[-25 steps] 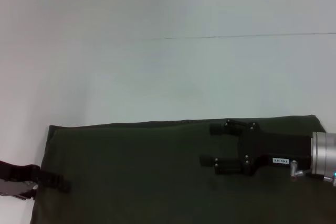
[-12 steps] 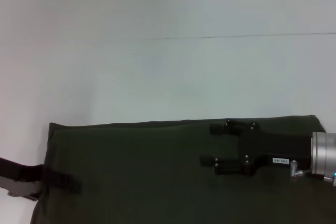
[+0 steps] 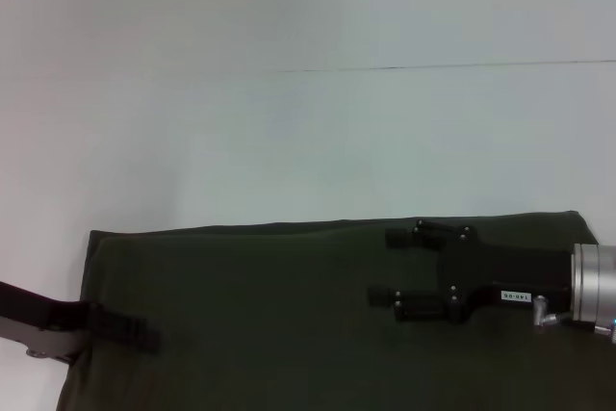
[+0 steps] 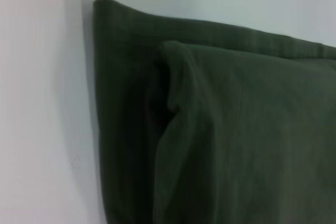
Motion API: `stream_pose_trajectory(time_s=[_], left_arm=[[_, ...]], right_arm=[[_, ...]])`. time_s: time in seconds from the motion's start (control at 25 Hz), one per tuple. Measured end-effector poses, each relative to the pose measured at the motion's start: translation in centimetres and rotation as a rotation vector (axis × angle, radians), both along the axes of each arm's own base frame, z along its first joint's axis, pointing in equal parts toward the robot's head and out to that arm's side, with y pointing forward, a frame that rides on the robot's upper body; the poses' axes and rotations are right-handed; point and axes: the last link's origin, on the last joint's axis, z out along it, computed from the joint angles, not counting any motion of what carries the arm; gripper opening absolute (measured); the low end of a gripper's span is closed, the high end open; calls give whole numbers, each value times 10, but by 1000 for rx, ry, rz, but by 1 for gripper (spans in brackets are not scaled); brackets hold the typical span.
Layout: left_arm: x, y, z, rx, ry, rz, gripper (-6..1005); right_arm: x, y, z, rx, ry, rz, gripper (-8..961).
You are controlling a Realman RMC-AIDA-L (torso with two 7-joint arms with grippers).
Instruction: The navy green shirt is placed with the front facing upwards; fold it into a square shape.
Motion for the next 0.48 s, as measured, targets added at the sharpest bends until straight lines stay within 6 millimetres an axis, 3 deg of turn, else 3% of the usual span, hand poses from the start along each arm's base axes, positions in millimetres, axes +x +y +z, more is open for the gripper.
stream_pose_trajectory(time_s=[0.32, 0.48], left_arm=[[0, -1, -1, -18, 15, -11, 830], [1, 0, -1, -17, 15, -22, 749]], right_arm=[[0, 0, 0, -1, 0, 0, 908], [0, -1, 0, -1, 3, 0, 907]])
